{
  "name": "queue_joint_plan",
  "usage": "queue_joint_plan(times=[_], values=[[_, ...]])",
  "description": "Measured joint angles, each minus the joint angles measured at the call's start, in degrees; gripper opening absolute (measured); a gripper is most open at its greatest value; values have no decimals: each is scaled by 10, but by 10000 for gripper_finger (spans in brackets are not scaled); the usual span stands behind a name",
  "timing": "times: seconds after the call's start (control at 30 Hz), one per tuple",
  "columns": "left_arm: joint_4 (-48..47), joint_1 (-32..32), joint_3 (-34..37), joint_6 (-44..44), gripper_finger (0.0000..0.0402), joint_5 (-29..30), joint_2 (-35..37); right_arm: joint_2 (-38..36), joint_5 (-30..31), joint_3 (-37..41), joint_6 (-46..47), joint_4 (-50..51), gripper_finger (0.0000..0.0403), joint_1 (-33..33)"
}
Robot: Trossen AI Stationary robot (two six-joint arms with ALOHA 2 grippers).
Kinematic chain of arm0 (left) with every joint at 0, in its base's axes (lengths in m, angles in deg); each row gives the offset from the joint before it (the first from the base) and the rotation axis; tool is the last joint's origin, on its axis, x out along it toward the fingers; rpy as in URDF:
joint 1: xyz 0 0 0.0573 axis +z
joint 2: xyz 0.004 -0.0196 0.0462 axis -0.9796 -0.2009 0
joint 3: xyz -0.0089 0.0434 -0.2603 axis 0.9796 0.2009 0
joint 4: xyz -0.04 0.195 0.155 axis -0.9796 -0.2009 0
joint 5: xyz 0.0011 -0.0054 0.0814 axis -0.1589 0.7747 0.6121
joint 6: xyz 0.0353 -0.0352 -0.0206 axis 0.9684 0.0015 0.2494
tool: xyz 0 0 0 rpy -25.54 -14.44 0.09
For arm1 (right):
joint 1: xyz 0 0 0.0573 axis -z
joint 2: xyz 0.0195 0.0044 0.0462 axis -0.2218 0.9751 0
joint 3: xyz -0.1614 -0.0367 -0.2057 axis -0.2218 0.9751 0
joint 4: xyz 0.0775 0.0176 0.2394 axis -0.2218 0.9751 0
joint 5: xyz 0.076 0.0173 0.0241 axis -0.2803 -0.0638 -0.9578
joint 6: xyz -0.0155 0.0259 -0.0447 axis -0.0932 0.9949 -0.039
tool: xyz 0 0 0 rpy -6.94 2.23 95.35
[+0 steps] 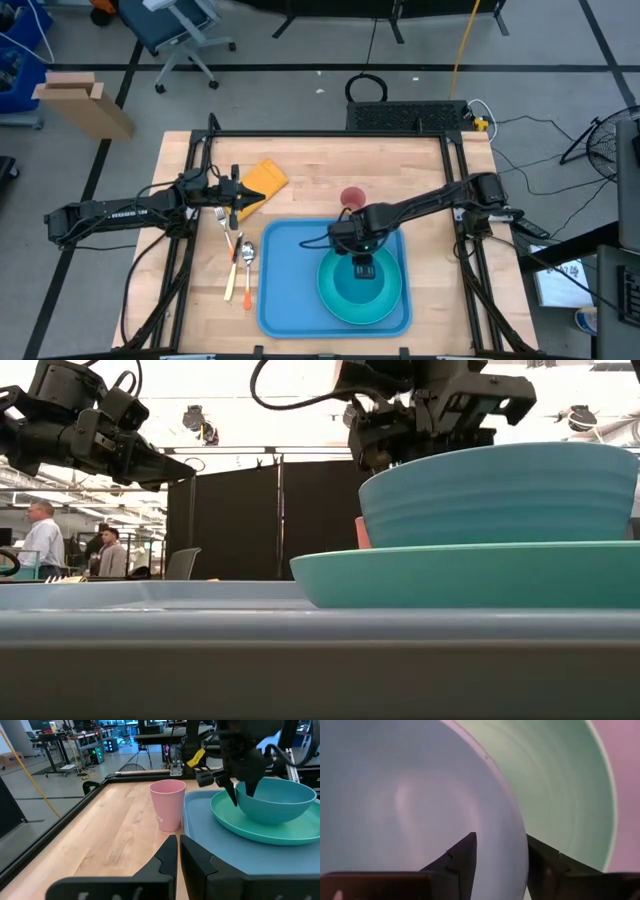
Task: Set up tray
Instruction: Put the blue bowl on top of the light blue plate on the blue tray, then put the pink cup to the top left of the blue plate on the blue tray
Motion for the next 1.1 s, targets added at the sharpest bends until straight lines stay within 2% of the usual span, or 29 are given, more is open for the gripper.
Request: queue_joint_plan(times=[0.27, 0.37, 0.43, 0.57, 0.73, 0.8, 0.9, 1.1], values=[[0, 0, 0, -2, 24, 0, 0, -80, 3, 0, 2, 15, 160, 4], [0, 0, 0, -1, 24, 0, 0, -126, 4, 0, -36, 21, 164, 5], [0, 0, 0, 1, 24, 0, 0, -158, 35, 0, -61, 26, 162, 3], [0, 0, 0, 2, 24, 0, 0, -220, 102, 0, -119, 21, 122, 0], [0, 0, 0, 2, 24, -1, 0, -292, 186, 6, -168, 2, 22, 0], [0, 0, 0, 2, 24, -1, 0, -326, 198, 31, -181, -29, 9, 0], [-1, 0, 0, -6, 24, 0, 0, -387, 198, 98, -196, -106, 10, 0], [-1, 0, 0, -39, 24, 4, -3, -526, 198, 307, -210, -307, 3, 2]])
